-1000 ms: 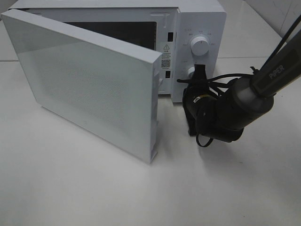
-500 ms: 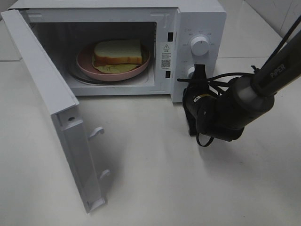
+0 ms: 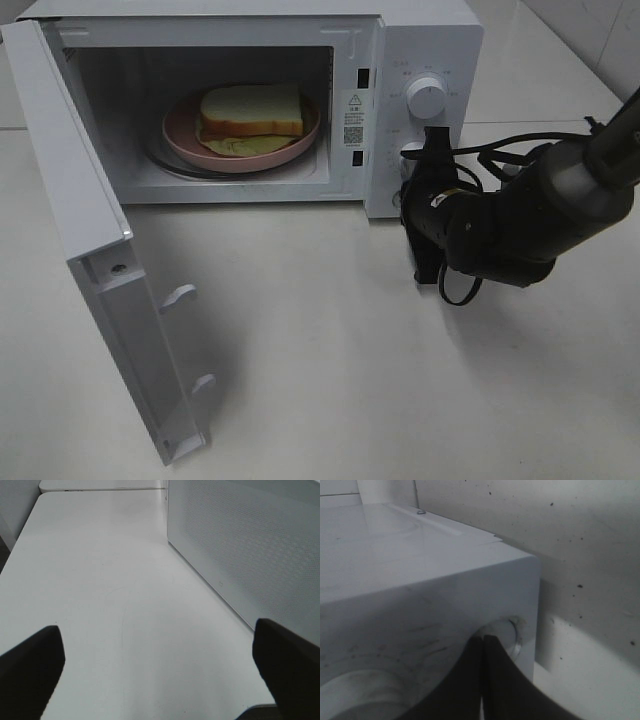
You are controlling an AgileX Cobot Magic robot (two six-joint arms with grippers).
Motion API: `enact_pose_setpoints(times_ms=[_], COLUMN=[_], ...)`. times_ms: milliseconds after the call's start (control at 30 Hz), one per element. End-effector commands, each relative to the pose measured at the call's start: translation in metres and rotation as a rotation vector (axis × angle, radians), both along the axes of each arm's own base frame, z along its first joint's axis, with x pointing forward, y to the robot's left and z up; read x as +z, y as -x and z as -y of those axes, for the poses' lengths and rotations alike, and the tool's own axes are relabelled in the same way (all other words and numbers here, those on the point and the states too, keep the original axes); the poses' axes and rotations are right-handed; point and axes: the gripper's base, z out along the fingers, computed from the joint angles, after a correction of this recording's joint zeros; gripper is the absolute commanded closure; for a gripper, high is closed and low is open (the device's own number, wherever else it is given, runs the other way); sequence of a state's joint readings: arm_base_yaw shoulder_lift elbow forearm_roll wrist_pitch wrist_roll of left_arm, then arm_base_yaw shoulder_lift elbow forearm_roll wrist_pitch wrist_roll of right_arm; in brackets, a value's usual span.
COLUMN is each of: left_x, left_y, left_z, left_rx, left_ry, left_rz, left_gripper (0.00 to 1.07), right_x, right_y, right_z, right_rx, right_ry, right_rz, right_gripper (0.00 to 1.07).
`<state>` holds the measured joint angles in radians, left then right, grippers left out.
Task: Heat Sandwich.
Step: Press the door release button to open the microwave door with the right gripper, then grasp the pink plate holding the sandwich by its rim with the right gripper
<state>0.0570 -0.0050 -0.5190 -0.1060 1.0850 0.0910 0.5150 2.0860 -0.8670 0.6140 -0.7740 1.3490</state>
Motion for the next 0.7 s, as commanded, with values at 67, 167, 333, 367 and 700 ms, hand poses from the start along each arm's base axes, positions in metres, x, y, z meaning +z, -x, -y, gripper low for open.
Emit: enact_pose_setpoints(times_ms=[67, 167, 333, 367, 700], left_x=[0.001, 0.001, 0.001, 0.001, 0.001], left_y=[0.002, 0.002, 0.002, 0.002, 0.002], left_z=[0.0, 0.0, 0.0, 0.0, 0.0], left_rx=[-0.005, -0.005, -0.005, -0.005, -0.005], left_ry=[0.003, 0.003, 0.003, 0.003, 0.003], left_rz=[0.029, 0.029, 0.029, 0.029, 0.029], left_gripper=[0.09, 0.09, 0.09, 0.09, 0.09], right_x=[0.018, 0.021, 0.03, 0.03, 0.052], right_y=[0.007, 0.017, 0.031, 0.031, 0.056], right_z=[-0.002, -0.001, 0.004, 0.004, 0.008], right_rx=[0.035, 0.057, 0.093, 0.093, 0.243], right_ry=[-0.003, 0.006, 0.031, 0.031, 0.112], right_rz=[0.067, 0.057, 0.01, 0.01, -0.09], right_gripper=[1.07, 1.06, 1.06, 1.06, 1.06])
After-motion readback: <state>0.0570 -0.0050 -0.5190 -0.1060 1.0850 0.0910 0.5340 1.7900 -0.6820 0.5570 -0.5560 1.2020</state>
